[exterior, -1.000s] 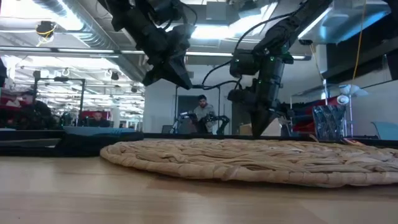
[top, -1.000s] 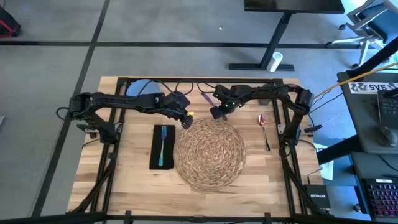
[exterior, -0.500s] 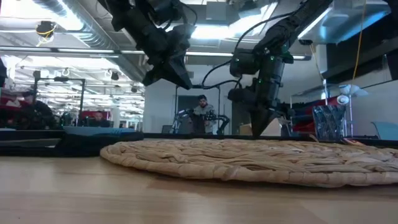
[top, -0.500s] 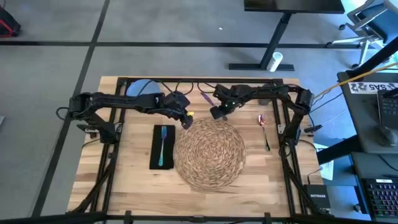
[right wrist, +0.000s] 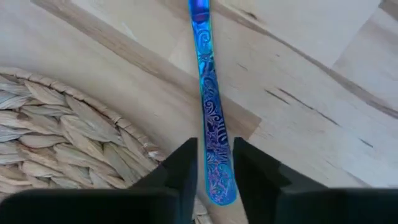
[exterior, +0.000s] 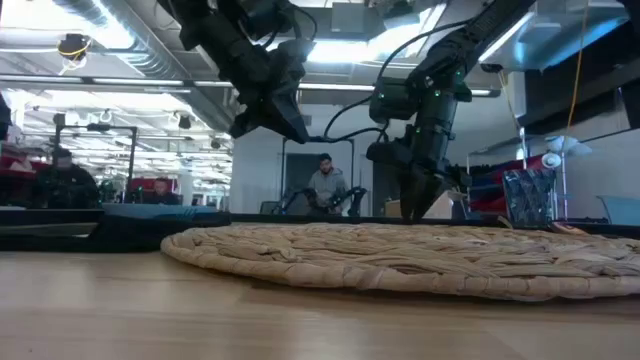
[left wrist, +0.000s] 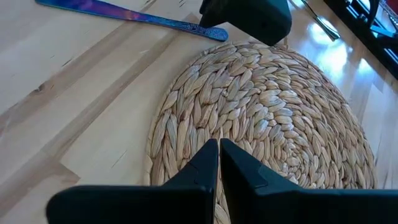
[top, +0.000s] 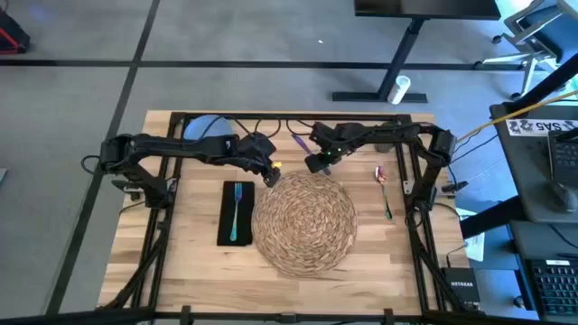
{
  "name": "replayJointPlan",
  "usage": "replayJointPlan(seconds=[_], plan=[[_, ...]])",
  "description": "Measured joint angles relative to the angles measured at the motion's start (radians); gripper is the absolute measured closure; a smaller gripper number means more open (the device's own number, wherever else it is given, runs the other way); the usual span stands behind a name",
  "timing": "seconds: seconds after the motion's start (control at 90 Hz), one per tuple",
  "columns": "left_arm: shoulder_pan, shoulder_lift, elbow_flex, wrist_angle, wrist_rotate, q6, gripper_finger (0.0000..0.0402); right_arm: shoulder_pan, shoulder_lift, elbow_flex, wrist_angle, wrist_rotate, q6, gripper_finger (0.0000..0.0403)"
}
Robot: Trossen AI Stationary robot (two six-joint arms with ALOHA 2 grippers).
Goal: Set table place
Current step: Put the blue table knife on top of the brown placemat
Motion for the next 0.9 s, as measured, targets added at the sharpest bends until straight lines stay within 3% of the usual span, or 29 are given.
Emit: replayJointPlan(seconds=[0.711,0.9], plan=[[0.001,0.000,0.000,-0.001,0.000,0.000,0.0402,-0.001,0.002,-0.112,0.134,-0.031,0.005,0.0293],[0.001,0.000,0.000,-0.001,0.000,0.000,0.0402,0.000,0.003,-0.113,0.140,-0.030,0.009,0.0326]])
